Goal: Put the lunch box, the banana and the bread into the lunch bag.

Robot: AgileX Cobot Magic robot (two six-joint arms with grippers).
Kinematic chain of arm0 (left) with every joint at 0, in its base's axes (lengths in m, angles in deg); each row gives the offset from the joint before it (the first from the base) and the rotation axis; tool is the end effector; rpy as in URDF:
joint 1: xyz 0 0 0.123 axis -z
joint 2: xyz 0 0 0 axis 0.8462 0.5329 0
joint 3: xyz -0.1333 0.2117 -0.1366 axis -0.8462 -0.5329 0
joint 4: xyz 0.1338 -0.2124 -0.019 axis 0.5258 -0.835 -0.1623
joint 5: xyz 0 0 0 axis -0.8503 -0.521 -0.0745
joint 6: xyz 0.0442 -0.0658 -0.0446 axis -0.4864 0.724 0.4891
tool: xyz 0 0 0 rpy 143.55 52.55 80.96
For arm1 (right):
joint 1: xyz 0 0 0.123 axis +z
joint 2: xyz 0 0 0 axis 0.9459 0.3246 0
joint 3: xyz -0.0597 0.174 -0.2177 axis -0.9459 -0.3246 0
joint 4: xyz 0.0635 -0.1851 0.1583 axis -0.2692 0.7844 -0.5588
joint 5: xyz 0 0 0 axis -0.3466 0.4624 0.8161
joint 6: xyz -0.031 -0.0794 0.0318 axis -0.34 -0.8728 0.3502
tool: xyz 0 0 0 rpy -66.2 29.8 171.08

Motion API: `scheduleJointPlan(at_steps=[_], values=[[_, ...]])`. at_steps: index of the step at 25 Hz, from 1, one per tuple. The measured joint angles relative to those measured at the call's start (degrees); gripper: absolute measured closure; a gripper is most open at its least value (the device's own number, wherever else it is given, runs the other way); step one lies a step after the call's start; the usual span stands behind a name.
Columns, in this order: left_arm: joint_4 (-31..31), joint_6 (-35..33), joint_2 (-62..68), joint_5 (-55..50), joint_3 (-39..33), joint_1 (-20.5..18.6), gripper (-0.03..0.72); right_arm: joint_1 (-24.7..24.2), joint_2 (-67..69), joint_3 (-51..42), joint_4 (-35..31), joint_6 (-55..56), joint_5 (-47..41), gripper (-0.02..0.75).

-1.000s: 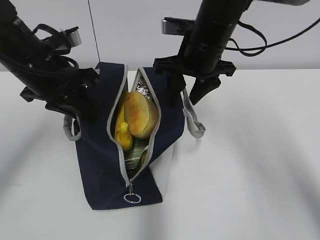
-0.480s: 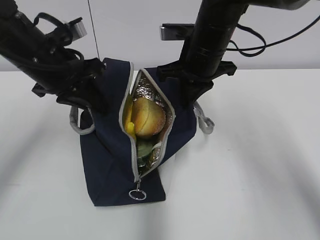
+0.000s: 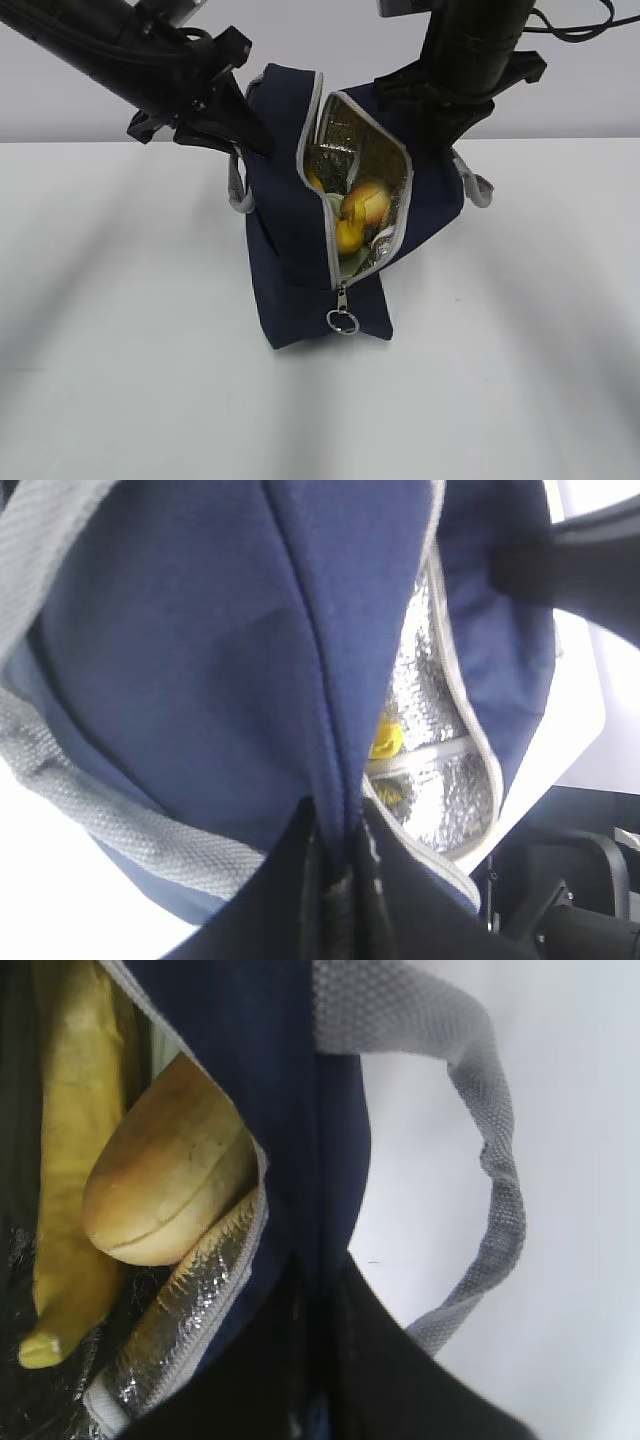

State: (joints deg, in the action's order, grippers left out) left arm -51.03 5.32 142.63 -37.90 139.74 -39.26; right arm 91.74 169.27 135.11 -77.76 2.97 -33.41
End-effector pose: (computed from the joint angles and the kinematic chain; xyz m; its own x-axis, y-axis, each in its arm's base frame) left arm 0.3629 -0.1809 0.2899 -0.9332 0.0957 -0.3463 0.3112 0.6971 -0.6459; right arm 0.3938 0.1454 0.3060 -0.9137 -0.2522 -0.3186 -0.2649 0.9643 -0.0038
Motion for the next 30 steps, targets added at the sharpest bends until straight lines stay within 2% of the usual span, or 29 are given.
scheduleJointPlan(at_steps=[5,16,18,21,23,25,28,30], values=[[-1.8,-0.1,2.1,-0.4,0.4,0.0,0.659,-0.2,0.0,1.1,2.0,2.1,-0.1,0.737],[-1.9,-0.6,2.9,-0.5,0.6,0.0,0.653,-0.2,0.0,1.9,-4.0,2.8,-0.2,0.722],[-1.9,-0.6,2.9,-0.5,0.6,0.0,0.65,-0.2,0.0,2.0,-5.4,2.9,0.5,0.665],[-1.9,-0.6,2.9,-0.5,0.6,0.0,0.627,-0.2,0.0,2.1,-7.4,3.0,2.0,0.458],[-1.9,-0.6,2.9,-0.5,0.6,0.0,0.571,-0.2,0.0,2.1,-7.9,3.0,2.1,0.29],[-1.9,-0.6,2.9,-0.5,0.6,0.0,0.479,-0.2,0.0,2.1,-8.1,3.1,2.0,0.196],[-1.0,-0.6,2.9,-0.9,1.0,0.0,0.347,-0.2,0.0,2.1,-8.2,3.1,0.8,0.172],[0.0,-0.7,2.9,-2.3,1.6,0.0,0.315,-0.2,0.0,2.1,-8.2,3.2,0.7,0.19]])
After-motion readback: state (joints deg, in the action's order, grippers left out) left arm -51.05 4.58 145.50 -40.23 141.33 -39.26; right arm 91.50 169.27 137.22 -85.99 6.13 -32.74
